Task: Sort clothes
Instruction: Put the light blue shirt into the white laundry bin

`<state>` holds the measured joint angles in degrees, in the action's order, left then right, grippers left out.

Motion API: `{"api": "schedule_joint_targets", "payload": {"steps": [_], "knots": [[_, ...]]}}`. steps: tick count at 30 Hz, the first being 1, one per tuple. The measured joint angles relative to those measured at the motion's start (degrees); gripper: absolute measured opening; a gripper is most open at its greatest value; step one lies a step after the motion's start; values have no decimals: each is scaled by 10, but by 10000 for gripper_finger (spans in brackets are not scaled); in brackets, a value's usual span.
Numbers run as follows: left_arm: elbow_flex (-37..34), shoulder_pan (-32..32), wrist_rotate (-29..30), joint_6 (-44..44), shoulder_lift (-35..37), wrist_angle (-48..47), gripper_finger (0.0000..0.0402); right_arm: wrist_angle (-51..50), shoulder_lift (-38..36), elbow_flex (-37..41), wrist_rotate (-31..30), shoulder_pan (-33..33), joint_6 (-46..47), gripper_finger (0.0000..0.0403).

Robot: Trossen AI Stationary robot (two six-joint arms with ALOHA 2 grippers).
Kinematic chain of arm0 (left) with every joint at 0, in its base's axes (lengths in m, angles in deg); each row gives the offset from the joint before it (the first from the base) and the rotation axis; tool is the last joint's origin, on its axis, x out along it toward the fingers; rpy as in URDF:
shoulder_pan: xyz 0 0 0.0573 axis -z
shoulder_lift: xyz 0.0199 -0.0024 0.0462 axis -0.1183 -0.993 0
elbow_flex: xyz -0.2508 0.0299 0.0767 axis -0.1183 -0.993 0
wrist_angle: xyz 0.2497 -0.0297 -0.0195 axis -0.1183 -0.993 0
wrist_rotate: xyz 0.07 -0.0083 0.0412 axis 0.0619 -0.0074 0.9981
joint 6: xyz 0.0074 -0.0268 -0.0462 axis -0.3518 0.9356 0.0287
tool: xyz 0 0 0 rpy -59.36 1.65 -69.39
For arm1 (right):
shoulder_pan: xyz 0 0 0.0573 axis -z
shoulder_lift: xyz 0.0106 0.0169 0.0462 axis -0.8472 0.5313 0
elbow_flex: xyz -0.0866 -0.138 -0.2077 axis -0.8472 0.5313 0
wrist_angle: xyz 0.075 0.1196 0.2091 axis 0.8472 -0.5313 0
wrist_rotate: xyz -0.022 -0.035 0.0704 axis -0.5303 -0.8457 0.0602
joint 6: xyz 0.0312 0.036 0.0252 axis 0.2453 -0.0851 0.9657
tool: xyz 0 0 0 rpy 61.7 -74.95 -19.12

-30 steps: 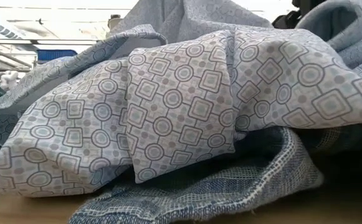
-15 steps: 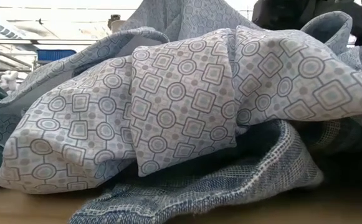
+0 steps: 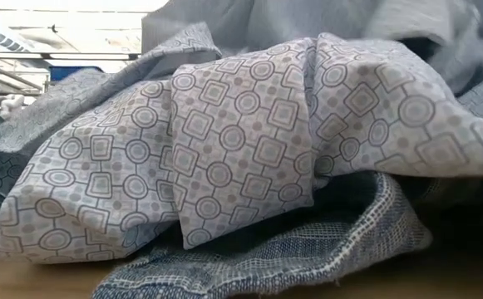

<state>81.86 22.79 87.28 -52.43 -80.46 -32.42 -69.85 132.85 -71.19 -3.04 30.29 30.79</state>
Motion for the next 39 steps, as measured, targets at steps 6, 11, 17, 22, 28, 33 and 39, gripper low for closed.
{"api": "schedule_joint_targets", "payload": {"steps": [6,11,17,22,28,33,39], "knots": [[0,0,-3,-11,0,5,9,-20,7,5,0,-2,17,1],[0,-23,-52,-25,-28,43,10,-25,8,27,1,1,40,1],[0,-70,-80,-28,-67,66,10,-68,8,45,0,-2,107,0],[5,-96,-76,-82,-68,81,11,-77,8,64,2,-24,144,0],[17,-123,-91,-132,-70,84,49,-75,8,74,-3,-30,158,0],[38,-137,-146,-121,-100,72,106,-44,8,74,-36,-29,136,0],[60,-148,-139,-161,-142,27,162,-31,8,74,-12,-20,118,0]]}}
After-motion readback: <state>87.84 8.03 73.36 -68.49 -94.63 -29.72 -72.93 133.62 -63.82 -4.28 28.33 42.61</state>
